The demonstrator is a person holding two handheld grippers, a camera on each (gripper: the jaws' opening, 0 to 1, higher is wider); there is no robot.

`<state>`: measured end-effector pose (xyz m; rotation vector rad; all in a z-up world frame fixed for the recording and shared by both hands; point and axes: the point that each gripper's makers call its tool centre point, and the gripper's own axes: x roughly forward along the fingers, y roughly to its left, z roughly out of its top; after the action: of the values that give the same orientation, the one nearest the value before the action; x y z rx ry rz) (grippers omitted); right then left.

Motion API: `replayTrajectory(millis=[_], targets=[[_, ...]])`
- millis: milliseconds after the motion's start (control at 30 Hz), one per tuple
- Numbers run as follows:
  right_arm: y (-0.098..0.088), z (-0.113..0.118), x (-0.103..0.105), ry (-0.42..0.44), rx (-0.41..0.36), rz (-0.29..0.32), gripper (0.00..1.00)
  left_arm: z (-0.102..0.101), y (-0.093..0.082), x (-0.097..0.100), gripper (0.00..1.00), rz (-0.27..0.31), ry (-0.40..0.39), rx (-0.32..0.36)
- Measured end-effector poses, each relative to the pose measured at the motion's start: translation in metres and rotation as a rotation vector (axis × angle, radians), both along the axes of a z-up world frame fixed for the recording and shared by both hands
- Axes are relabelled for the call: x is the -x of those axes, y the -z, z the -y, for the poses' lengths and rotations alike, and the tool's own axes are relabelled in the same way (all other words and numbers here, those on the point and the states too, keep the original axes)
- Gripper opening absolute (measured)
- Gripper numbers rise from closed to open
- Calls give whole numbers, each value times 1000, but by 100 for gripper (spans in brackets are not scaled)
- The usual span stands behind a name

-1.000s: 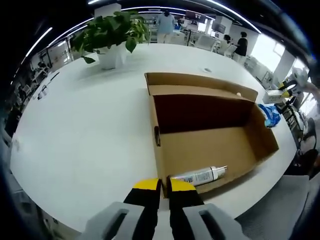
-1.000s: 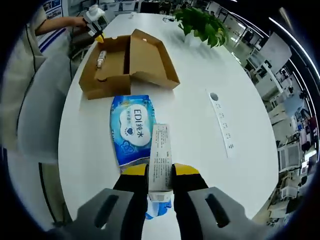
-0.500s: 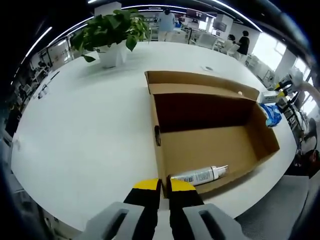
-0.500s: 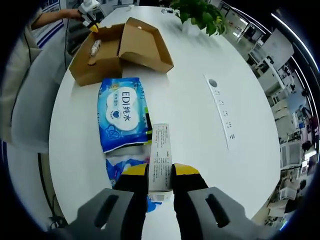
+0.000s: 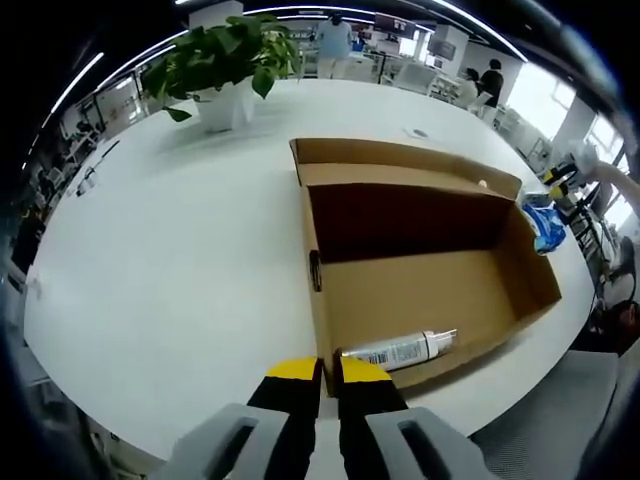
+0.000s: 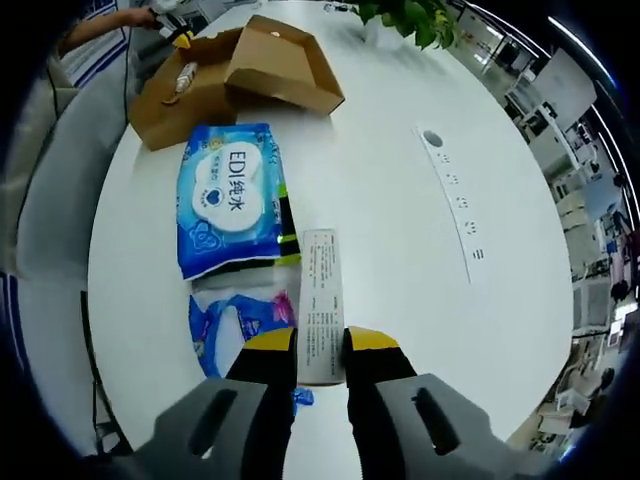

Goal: Operate the shoe box by opening the lid, removing the specified soft item, and placing it in the target area until the item is outside and the box remains undamaged.

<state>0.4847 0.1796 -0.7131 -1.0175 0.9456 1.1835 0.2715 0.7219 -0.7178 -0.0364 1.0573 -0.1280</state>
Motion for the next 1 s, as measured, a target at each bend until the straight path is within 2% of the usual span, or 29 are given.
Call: replayTrajectory(millis=[33, 233, 433, 567, 633, 1000], targets=[[5, 7, 0, -16, 31, -1, 16, 0, 0, 0, 5, -1, 0, 0], [17, 22, 0, -38, 85, -5, 16, -1, 1, -1, 5, -8, -1, 3], [23, 27, -3, -55, 121, 7, 16, -1, 1, -2, 5, -14, 6, -1], [28, 34, -10, -73, 170, 37, 16, -1, 1, -3, 5, -12, 5, -1], [34, 38, -9, -81, 191, 28, 16, -1, 1, -3, 5, -11, 3, 2], [34, 38, -16, -56, 191, 34, 17, 0, 1, -2, 5, -11, 4, 11]])
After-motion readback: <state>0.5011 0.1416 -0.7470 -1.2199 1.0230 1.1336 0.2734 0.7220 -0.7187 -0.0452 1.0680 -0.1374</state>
